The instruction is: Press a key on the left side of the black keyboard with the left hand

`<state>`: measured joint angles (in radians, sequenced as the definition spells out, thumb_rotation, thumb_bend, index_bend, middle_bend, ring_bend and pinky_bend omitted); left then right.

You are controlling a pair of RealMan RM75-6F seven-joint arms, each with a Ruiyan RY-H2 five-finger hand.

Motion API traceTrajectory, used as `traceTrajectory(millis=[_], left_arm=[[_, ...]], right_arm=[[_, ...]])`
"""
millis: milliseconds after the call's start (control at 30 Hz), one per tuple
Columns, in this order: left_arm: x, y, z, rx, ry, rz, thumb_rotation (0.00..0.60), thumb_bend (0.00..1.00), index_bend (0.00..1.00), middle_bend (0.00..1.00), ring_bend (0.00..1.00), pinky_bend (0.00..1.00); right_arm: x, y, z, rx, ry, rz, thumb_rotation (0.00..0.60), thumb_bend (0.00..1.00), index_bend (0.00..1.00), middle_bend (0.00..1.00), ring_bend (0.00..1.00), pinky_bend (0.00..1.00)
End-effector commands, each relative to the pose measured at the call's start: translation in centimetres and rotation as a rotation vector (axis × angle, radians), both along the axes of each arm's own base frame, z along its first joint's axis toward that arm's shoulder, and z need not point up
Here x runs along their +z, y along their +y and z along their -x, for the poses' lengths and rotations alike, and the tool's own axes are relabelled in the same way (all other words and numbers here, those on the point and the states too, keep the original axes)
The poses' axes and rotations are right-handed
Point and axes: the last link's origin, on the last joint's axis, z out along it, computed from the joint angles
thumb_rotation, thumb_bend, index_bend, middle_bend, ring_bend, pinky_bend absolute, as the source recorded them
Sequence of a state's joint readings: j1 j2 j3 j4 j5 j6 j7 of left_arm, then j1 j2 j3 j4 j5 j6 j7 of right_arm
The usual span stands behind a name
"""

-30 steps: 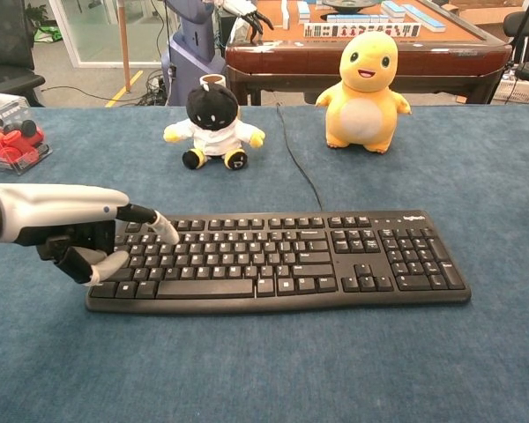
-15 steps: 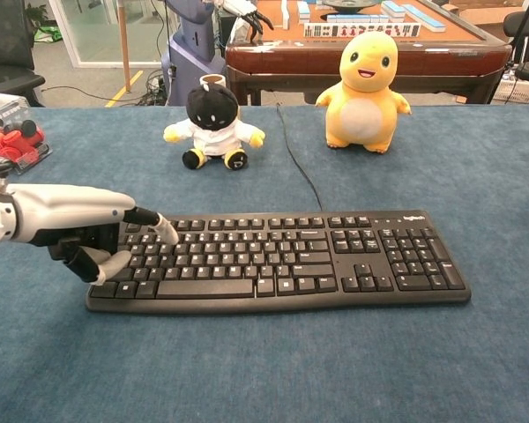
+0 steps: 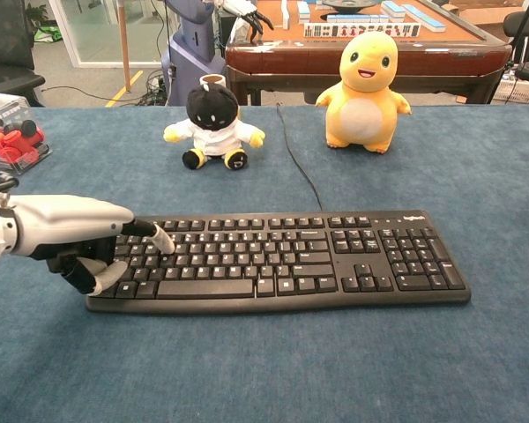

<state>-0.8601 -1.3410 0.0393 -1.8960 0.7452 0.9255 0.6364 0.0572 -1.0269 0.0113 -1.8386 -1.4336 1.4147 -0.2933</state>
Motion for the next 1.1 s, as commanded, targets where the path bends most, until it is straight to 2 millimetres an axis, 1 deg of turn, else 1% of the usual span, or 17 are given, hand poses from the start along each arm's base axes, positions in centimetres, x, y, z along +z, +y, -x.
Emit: traceTrajectory(millis=[33, 167, 300, 467, 567, 667, 733, 767, 800, 867, 900, 933, 1000, 1033, 1100], left_arm=[[-0.4, -0.1, -0.1, -0.024, 0.021, -0.006, 0.6, 0.62, 0.17, 1.0, 0.96, 1.0], [-0.2, -0.2, -0.5, -0.018, -0.004, -0.014, 0.6, 0.62, 0.17, 1.0, 0.96, 1.0], [0.8, -0.3, -1.1, -0.023, -0.034, -0.032, 0.6, 0.62, 0.17, 1.0, 0.96, 1.0], [3.1, -0.9, -1.5, -0.037, -0.085, -0.076, 0.6, 0.62, 0.17, 1.0, 0.96, 1.0], [4.5, -1.6, -1.1, -0.044, -0.111, -0.103, 0.6, 0.62, 0.17, 1.0, 0.96, 1.0], [5.9, -2.5, -0.4, -0.049, -0.138, -0.134, 0.6, 0.62, 0.16, 0.96, 0.93, 1.0], [6.8, -3.3, 0.3, -0.048, -0.163, -0.165, 0.6, 0.61, 0.15, 0.92, 0.88, 1.0], [7.1, -3.7, 0.7, -0.044, -0.172, -0.175, 0.6, 0.61, 0.15, 0.88, 0.82, 1.0], [7.4, -4.2, 1.1, -0.038, -0.181, -0.181, 0.6, 0.61, 0.14, 0.83, 0.76, 1.0], [8.2, -5.4, 1.8, -0.039, -0.194, -0.198, 0.6, 0.61, 0.14, 0.7, 0.64, 0.96], [8.7, -6.2, 2.1, -0.048, -0.198, -0.215, 0.6, 0.61, 0.14, 0.59, 0.54, 0.89], [9.0, -6.8, 2.4, -0.051, -0.203, -0.228, 0.6, 0.6, 0.14, 0.53, 0.49, 0.84], [9.9, -8.1, 3.0, -0.052, -0.215, -0.264, 0.6, 0.58, 0.16, 0.38, 0.37, 0.69], [10.2, -8.6, 3.3, -0.05, -0.223, -0.28, 0.6, 0.58, 0.18, 0.35, 0.34, 0.63], [10.7, -9.7, 4.0, -0.046, -0.241, -0.31, 0.6, 0.57, 0.23, 0.34, 0.33, 0.54]], right_arm=[[0.0, 0.0, 0.0, 0.0, 0.0, -0.001, 0.6, 0.31, 0.28, 0.24, 0.2, 0.5], [0.0, 0.0, 0.0, -0.001, 0.0, 0.0, 0.6, 0.31, 0.28, 0.24, 0.2, 0.5], [0.0, 0.0, 0.0, 0.002, -0.001, 0.002, 0.6, 0.31, 0.28, 0.24, 0.2, 0.5], [0.0, 0.1, -0.1, 0.002, 0.001, -0.001, 0.6, 0.31, 0.28, 0.24, 0.2, 0.5], [-0.2, 0.1, -0.1, 0.003, 0.003, -0.005, 0.6, 0.31, 0.28, 0.24, 0.2, 0.5], [-0.2, 0.2, -0.1, 0.003, 0.006, -0.008, 0.6, 0.31, 0.28, 0.24, 0.2, 0.5], [-0.3, 0.1, -0.1, 0.003, 0.008, -0.007, 0.6, 0.31, 0.28, 0.24, 0.2, 0.5], [-0.3, 0.1, -0.1, 0.002, 0.009, -0.007, 0.6, 0.31, 0.28, 0.24, 0.2, 0.5], [-0.3, 0.1, -0.1, 0.002, 0.01, -0.008, 0.6, 0.31, 0.28, 0.24, 0.2, 0.5], [-0.4, 0.1, -0.1, 0.0, 0.013, -0.011, 0.6, 0.31, 0.28, 0.24, 0.2, 0.5], [-0.5, 0.1, -0.1, -0.001, 0.014, -0.012, 0.6, 0.31, 0.28, 0.24, 0.2, 0.5], [-0.5, 0.1, -0.1, -0.002, 0.014, -0.013, 0.6, 0.31, 0.28, 0.24, 0.2, 0.5], [-0.5, 0.1, -0.1, -0.002, 0.015, -0.014, 0.6, 0.31, 0.28, 0.24, 0.2, 0.5], [-0.5, 0.2, -0.1, 0.0, 0.014, -0.014, 0.6, 0.31, 0.28, 0.24, 0.2, 0.5], [-0.5, 0.2, -0.2, 0.001, 0.014, -0.015, 0.6, 0.31, 0.28, 0.24, 0.2, 0.5]])
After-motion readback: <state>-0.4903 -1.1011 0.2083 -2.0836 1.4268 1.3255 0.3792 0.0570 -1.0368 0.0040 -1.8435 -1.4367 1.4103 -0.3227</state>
